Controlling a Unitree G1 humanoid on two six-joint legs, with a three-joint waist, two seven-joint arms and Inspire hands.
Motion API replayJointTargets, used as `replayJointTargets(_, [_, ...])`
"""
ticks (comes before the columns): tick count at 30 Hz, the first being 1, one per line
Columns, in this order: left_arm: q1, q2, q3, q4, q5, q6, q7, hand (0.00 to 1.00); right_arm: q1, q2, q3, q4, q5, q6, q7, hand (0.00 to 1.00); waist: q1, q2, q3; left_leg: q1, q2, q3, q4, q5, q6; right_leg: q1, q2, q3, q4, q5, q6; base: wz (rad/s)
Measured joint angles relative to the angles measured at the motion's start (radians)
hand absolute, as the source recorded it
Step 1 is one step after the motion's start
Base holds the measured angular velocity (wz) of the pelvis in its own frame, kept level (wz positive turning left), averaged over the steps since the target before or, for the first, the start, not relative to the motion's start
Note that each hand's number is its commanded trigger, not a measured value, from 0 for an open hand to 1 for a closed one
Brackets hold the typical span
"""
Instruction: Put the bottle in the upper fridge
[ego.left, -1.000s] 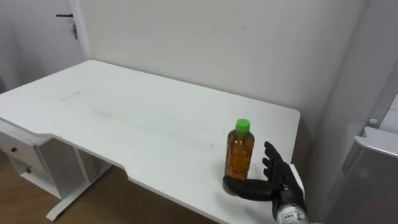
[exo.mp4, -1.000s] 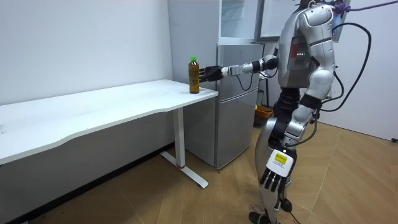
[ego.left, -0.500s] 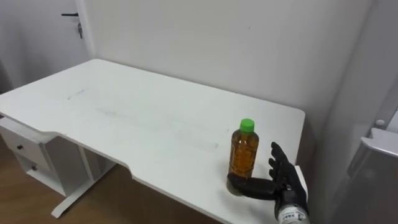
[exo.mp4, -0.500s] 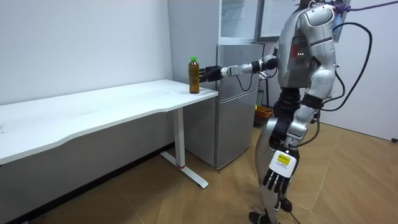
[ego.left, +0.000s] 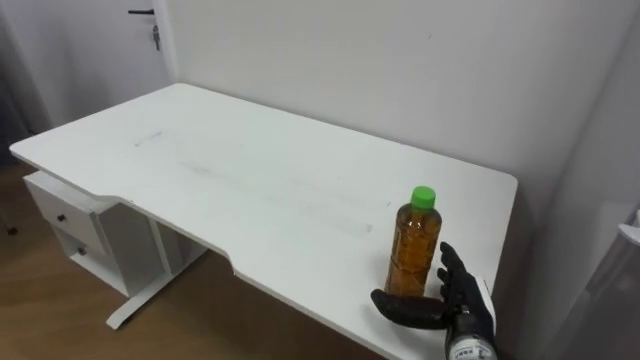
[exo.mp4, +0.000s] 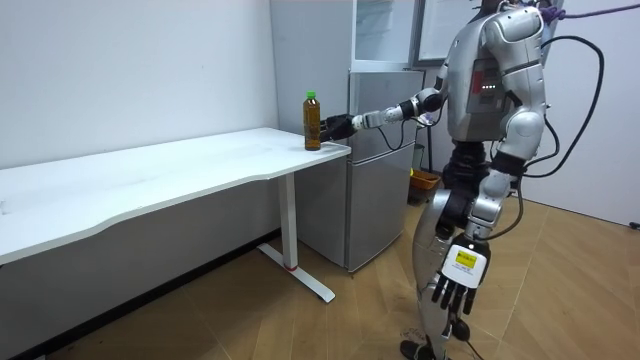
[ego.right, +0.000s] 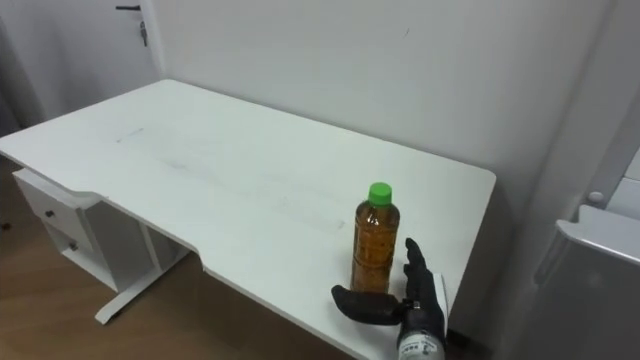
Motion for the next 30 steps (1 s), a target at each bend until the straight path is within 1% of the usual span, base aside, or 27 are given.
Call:
replayJointTargets(3, [-0.002, 0.000, 0.000, 0.000, -0.002, 0.000, 0.000, 0.00, -0.001, 0.000, 0.000, 0.000, 0.000, -0.001, -0.002, 0.00, 0.000, -0.002, -0.0002, -0.004, 0.000, -0.004, 0.000, 0.000, 0.000, -0.001, 0.000, -0.006, 0.000, 0.000, 0.000, 0.04])
replayJointTargets(8, [-0.001, 0.001, -0.001, 0.000, -0.038, 0.000, 0.005, 0.00, -0.004, 0.000, 0.001, 0.002, 0.000, -0.001, -0.002, 0.00, 0.000, -0.002, -0.0003, -0.007, -0.001, -0.009, 0.005, 0.000, 0.000, -0.001, 0.000, -0.016, 0.000, 0.000, 0.000, 0.02])
replayJointTargets(21, [0.000, 0.004, -0.002, 0.000, -0.038, 0.000, 0.007, 0.00, -0.005, 0.003, 0.002, 0.003, -0.001, -0.001, -0.009, 0.00, 0.004, -0.002, -0.0005, -0.007, 0.000, -0.009, 0.005, 0.000, 0.000, -0.001, 0.000, -0.016, 0.000, 0.000, 0.000, 0.00])
replayJointTargets(27, [0.000, 0.006, -0.002, -0.001, -0.038, 0.000, 0.007, 0.00, -0.030, 0.004, 0.004, 0.038, -0.002, 0.000, -0.012, 0.00, 0.005, -0.004, -0.0018, -0.006, 0.000, -0.009, 0.010, 0.000, -0.001, -0.001, 0.000, -0.016, 0.000, 0.000, 0.000, 0.00])
replayJointTargets(30, [-0.001, 0.007, -0.002, -0.002, -0.038, 0.000, 0.007, 0.00, -0.035, 0.004, 0.004, 0.048, 0.000, 0.000, -0.025, 0.00, 0.015, -0.005, -0.0020, -0.009, -0.001, -0.011, 0.015, 0.000, -0.001, -0.001, -0.001, -0.017, 0.000, 0.000, 0.000, 0.00])
